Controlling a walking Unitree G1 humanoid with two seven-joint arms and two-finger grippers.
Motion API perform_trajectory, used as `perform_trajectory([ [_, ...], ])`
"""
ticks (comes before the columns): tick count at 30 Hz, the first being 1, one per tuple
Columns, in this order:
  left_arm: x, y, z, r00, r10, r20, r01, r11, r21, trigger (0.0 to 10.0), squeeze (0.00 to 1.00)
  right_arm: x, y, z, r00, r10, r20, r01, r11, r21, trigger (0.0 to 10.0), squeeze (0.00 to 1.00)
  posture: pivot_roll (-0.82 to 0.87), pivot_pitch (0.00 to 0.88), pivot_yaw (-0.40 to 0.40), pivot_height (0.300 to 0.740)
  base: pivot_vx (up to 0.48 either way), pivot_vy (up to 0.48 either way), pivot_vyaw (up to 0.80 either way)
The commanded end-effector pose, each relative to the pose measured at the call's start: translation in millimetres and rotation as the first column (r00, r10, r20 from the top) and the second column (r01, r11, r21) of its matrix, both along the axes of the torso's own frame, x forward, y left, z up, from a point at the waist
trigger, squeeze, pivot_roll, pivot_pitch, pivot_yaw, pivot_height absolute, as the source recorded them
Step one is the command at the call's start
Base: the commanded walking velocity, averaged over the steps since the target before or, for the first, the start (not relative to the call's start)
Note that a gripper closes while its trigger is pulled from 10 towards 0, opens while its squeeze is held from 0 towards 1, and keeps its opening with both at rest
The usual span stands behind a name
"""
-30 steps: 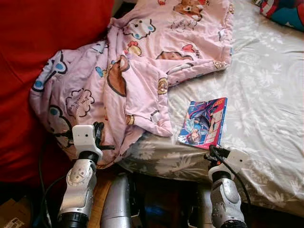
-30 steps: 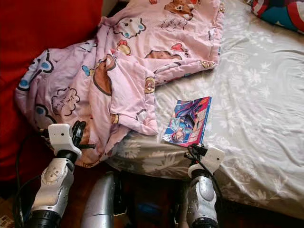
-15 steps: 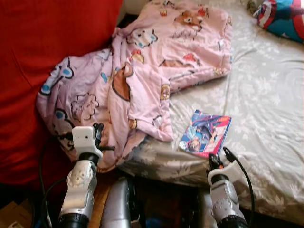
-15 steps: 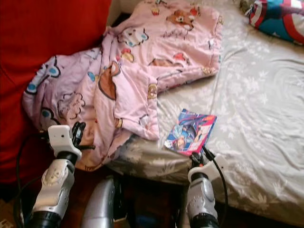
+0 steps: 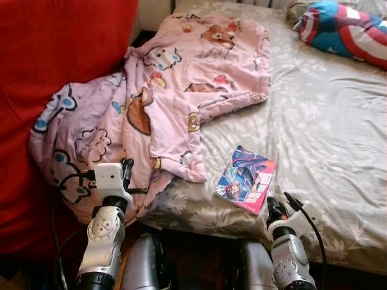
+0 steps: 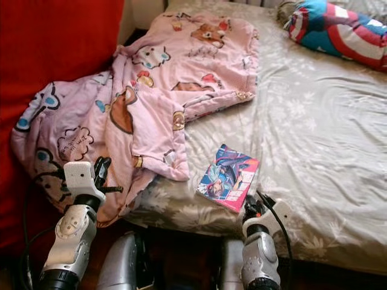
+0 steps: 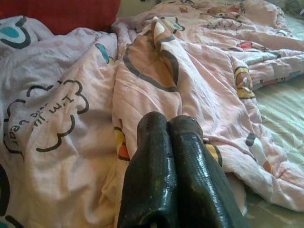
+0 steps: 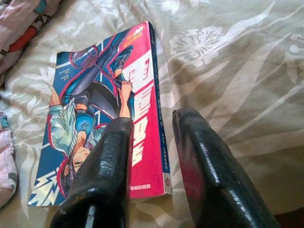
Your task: Clean up the room
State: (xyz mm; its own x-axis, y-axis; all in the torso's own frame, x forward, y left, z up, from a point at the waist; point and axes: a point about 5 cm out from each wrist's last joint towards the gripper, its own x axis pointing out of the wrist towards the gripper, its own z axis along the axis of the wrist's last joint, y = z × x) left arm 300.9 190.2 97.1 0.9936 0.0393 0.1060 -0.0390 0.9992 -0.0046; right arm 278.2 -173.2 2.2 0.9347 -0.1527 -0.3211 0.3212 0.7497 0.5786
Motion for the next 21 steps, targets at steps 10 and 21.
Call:
perform_trajectory([
  [10,-4.5,2.7,-6,1.000,0.012,-0.019,-0.012,1.000,0.029,10.0,0.00,-4.8,3.9,-14,0.997,0.062,-0.056,-0.057,0.996,0.075,10.0,1.00,-0.05,0.181,-0.026,0.605,0.000,0.000,0.00],
  [21,-8.7,6.1,-6,1.000,0.017,-0.022,-0.016,0.999,0.041,10.0,0.00,12.7,8.3,-7,0.993,0.097,-0.070,-0.089,0.990,0.112,10.0,0.00,-0.02,0.207,-0.016,0.605,0.000,0.000,0.00],
])
